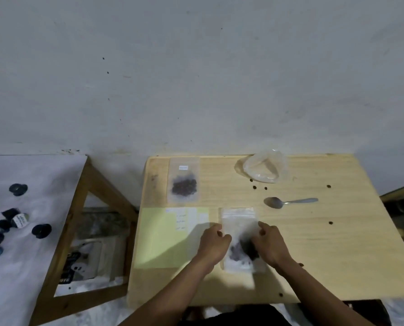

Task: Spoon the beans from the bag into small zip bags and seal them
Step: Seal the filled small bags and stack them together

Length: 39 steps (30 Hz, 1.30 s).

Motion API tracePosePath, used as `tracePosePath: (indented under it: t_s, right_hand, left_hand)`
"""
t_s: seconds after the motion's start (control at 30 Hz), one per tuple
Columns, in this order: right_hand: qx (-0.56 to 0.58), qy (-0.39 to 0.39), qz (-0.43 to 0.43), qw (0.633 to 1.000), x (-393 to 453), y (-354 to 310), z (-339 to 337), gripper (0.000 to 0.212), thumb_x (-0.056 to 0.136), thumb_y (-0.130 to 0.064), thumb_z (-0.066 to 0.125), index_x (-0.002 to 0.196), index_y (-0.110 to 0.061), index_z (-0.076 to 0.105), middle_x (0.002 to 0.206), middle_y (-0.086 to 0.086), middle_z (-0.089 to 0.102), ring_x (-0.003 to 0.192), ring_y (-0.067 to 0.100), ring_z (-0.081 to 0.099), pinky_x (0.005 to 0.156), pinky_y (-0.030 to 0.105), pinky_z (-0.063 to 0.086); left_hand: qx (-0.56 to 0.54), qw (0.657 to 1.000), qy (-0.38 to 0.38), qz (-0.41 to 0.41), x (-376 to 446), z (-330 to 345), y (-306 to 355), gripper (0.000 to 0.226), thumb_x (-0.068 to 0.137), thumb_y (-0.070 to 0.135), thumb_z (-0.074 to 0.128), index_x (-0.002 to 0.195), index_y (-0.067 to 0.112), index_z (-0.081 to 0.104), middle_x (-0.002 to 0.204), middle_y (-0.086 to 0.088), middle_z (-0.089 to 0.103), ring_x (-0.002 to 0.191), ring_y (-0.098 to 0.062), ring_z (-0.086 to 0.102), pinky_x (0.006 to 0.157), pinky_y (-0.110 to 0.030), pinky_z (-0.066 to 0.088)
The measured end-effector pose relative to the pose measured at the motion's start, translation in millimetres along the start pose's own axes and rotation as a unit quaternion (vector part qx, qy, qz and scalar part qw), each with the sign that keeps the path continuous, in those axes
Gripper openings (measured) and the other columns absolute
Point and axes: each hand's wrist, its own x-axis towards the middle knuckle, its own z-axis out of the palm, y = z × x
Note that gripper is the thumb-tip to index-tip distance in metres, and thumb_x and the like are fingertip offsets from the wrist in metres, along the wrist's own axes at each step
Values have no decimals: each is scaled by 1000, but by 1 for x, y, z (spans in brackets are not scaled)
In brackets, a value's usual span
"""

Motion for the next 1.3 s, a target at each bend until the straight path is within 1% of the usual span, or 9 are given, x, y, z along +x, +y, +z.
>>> tracePosePath:
  t_s: [0.07,0.13,0.27,0.37,0.5,0.67,0.93,1.13,1.3]
  right_hand:
    - [34,26,5,999,-5,-1,-1,34,87,-19,58,120,-9,57,99,10,66,88,26,63,76,39,55]
    - [100,56,24,993,-13,-6,-5,19,92,-23,60,107,-12,56,91,6,66,81,20,63,67,32,51]
    - [216,23,24,976,-20,-19,-5,19,95,-26,58,85,-10,59,73,9,65,59,23,60,58,41,52]
    - [248,-13,11,969,-22,-37,3,22,97,-26,56,85,-9,59,65,10,60,48,21,53,45,32,44]
    - [240,-30,-49,969,-18,-66,29,26,99,-28,52,88,-7,62,80,10,67,70,26,64,55,36,50]
    - [82,-42,-212,973,-2,-86,79,7,95,-16,56,97,-14,63,85,-1,63,75,13,58,70,28,43]
    - [-224,-36,-368,902,17,-121,121,28,95,-23,47,118,-23,62,114,6,60,108,28,54,81,34,47]
    - [-347,-12,-450,823,22,-130,125,25,94,-25,51,114,-18,66,103,14,61,94,36,60,70,37,47]
    - [-370,2,-464,805,23,-131,128,14,86,-20,63,97,-11,67,96,14,64,82,35,64,58,36,48]
  left_hand:
    - [-14,1000,25,10,-5,5,1,48,93,18,52,141,15,44,111,6,52,84,-5,52,67,-21,42]
    - [-30,998,61,16,-9,8,1,33,91,18,52,124,19,52,110,3,55,86,-8,54,67,-22,42]
    - [-100,988,113,30,-20,3,-2,7,91,21,48,86,17,46,78,-3,52,65,-18,48,56,-28,39]
    - [-141,977,151,46,-28,-15,-7,9,93,22,52,96,13,52,84,-3,59,68,-19,53,57,-29,38]
    - [-178,957,219,69,-38,-56,-29,6,95,22,56,94,17,57,93,-3,68,85,-18,65,66,-30,46]
    - [-228,927,292,62,-59,-112,-59,6,93,17,61,92,21,57,87,-6,68,73,-21,62,59,-30,44]
    - [-205,912,348,76,-83,-165,-95,7,92,19,65,95,16,59,81,-2,66,64,-15,57,56,-28,48]
    - [-186,920,338,75,-82,-172,-108,4,91,20,64,91,22,60,84,-7,68,70,-20,60,61,-33,47]
    - [-181,924,327,75,-78,-170,-104,5,89,18,63,93,16,61,86,-19,66,68,-20,56,57,-29,42]
